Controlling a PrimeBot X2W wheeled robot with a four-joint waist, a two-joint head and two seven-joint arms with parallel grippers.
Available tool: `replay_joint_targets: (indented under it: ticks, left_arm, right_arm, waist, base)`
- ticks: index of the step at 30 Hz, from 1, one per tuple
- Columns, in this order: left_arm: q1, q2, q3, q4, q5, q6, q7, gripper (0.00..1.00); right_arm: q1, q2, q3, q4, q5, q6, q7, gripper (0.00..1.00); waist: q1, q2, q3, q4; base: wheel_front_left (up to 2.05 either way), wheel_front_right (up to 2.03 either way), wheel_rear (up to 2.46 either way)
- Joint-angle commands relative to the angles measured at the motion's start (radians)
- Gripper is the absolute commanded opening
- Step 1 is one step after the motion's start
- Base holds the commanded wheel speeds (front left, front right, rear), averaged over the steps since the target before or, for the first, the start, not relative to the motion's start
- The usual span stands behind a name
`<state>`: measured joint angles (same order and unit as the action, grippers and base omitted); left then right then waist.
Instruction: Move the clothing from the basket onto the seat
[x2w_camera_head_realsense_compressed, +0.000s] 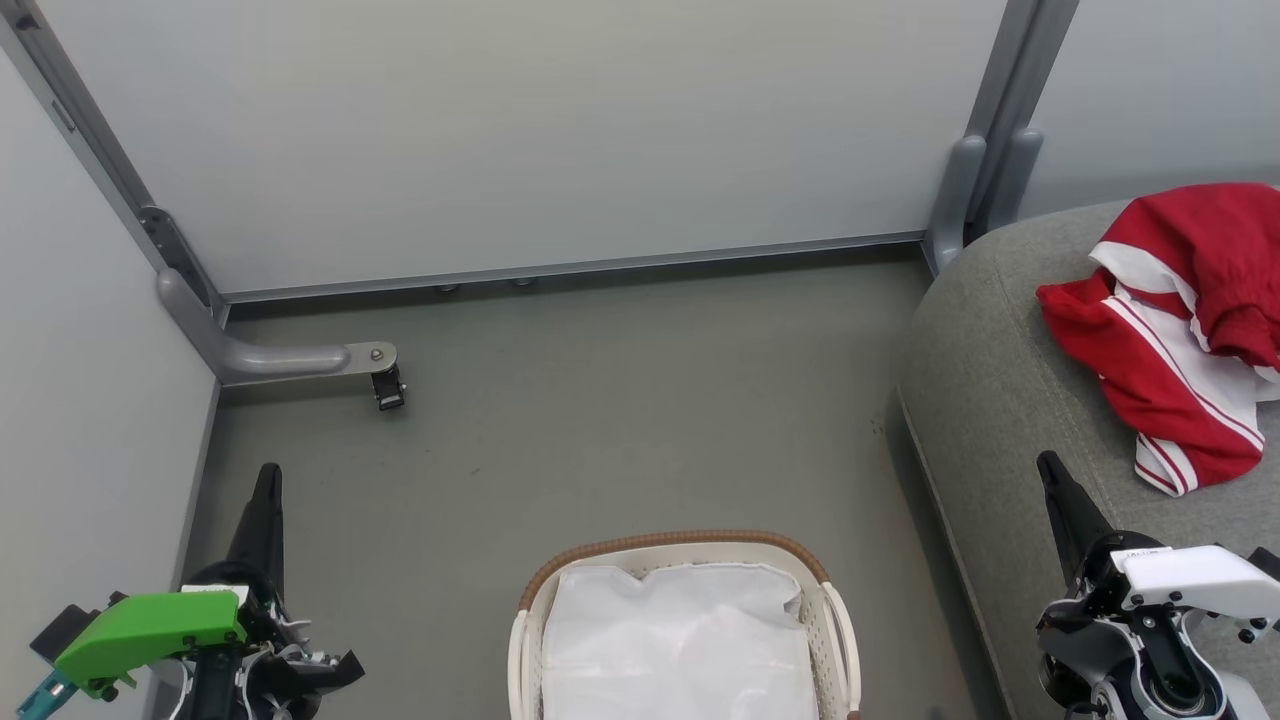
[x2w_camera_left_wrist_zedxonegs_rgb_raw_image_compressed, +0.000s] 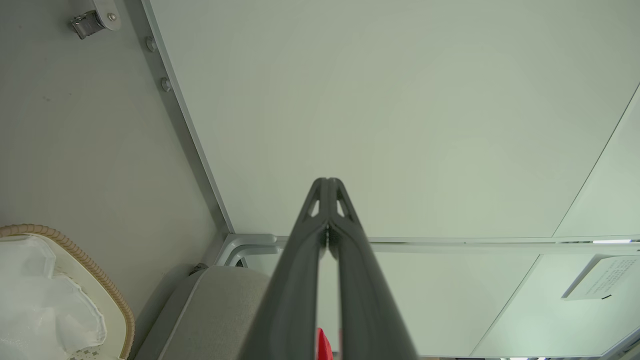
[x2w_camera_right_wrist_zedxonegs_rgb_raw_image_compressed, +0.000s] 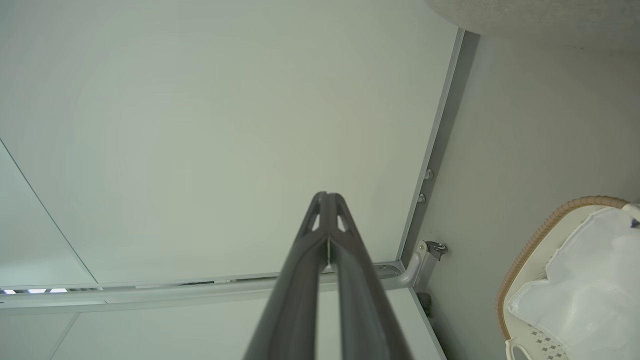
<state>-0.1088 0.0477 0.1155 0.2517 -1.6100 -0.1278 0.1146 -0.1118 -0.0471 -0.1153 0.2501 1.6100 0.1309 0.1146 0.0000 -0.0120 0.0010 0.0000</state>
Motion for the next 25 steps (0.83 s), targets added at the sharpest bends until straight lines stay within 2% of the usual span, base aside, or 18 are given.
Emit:
replay_joint_targets:
  ticks: [1, 25]
  left_arm:
    - [-0.012, 0.005, 0.002, -0.004, -0.004, -0.006, 0.004, 0.00]
    - [-0.012, 0.005, 0.002, -0.004, -0.004, -0.006, 0.004, 0.00]
  right_arm:
    - [-0.004, -0.006, -0.002, -0.002, 0.004, 0.000, 0.004, 0.00]
    - [-0.004, -0.006, -0.002, -0.002, 0.004, 0.000, 0.004, 0.00]
  waist:
    - [0.0000, 0.0120, 0.000, 0.000]
    - [0.0000, 0.0120, 0.000, 0.000]
  base:
    - [0.00, 0.00, 0.00]
    - [0.00, 0.00, 0.00]
